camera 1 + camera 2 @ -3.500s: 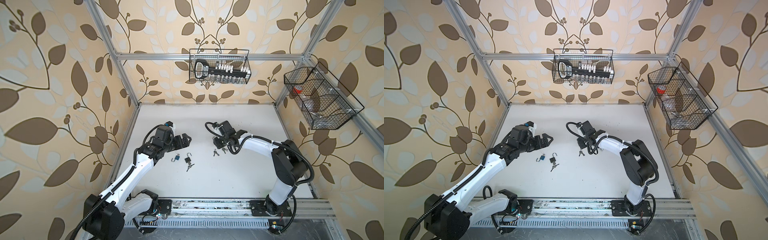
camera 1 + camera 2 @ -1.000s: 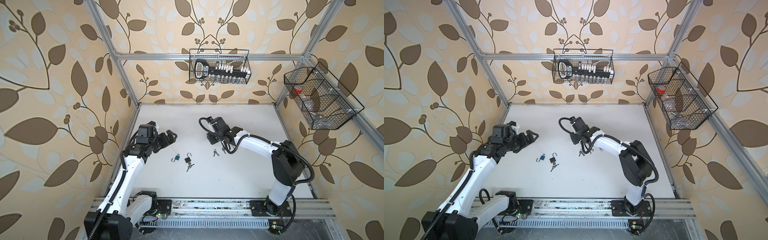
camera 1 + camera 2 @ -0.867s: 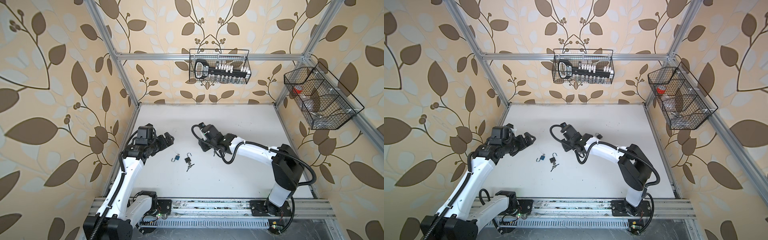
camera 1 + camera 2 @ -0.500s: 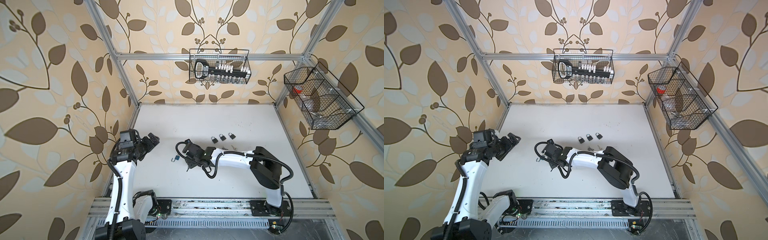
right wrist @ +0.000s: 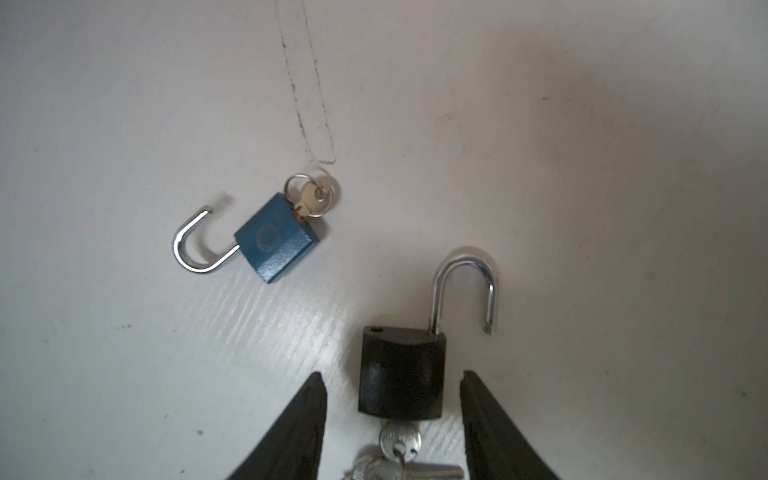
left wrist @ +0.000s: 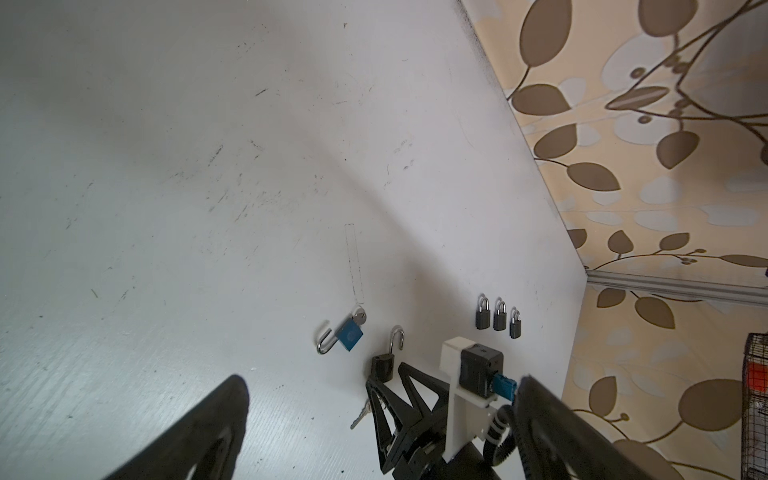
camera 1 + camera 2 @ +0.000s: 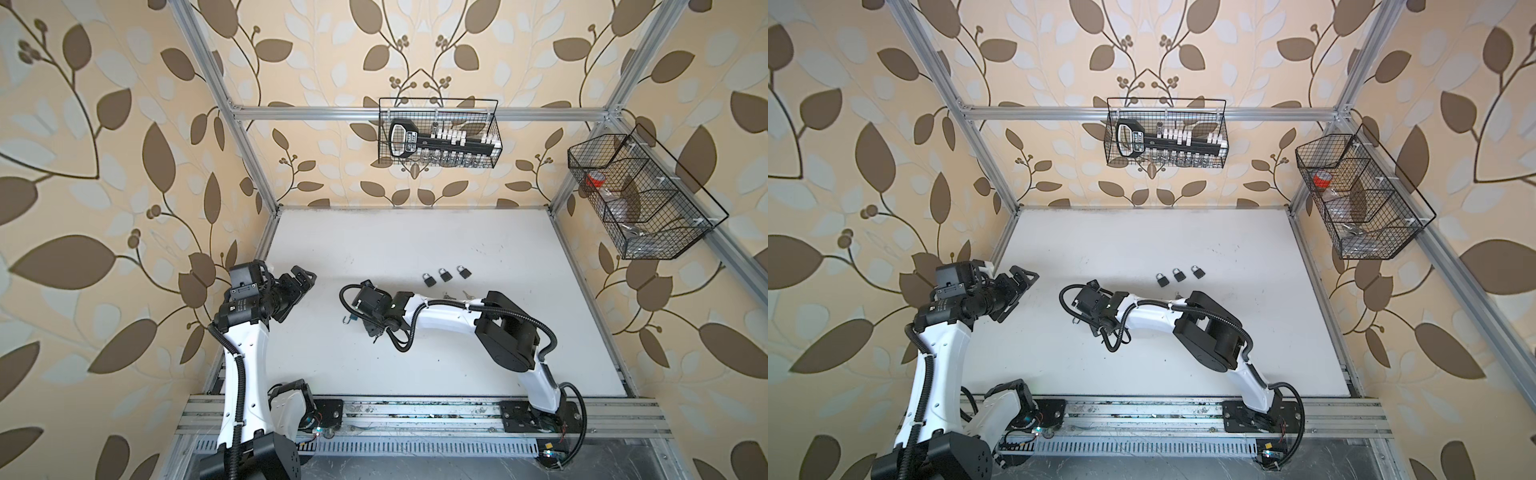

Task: Lock with the key

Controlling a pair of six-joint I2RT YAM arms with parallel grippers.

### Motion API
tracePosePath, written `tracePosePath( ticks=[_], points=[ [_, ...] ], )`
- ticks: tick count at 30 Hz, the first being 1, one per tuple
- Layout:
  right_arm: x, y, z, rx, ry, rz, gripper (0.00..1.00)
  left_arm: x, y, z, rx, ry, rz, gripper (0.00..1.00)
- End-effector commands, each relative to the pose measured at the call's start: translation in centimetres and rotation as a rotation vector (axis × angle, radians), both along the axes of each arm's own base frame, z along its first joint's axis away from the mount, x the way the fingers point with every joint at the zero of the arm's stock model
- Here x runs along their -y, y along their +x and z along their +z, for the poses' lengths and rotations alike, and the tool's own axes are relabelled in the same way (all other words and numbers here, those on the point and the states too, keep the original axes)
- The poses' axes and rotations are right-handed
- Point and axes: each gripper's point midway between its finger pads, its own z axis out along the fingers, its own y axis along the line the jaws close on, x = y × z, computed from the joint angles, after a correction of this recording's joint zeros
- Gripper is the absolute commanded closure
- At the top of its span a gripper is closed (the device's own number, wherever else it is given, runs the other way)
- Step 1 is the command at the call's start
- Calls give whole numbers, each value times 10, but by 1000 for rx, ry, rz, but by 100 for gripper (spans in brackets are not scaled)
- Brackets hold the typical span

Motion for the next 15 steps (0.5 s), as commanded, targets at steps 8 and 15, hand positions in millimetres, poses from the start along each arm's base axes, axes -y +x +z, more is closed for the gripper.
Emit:
tracePosePath(
  ticks=[8, 15],
  points=[
    [4, -1, -18, -20, -100, 26, 49, 2, 2, 6, 28, -6, -27, 1],
    [9, -8, -27, -55, -121, 32, 52, -3, 1, 0, 1, -2, 2, 1]
  ],
)
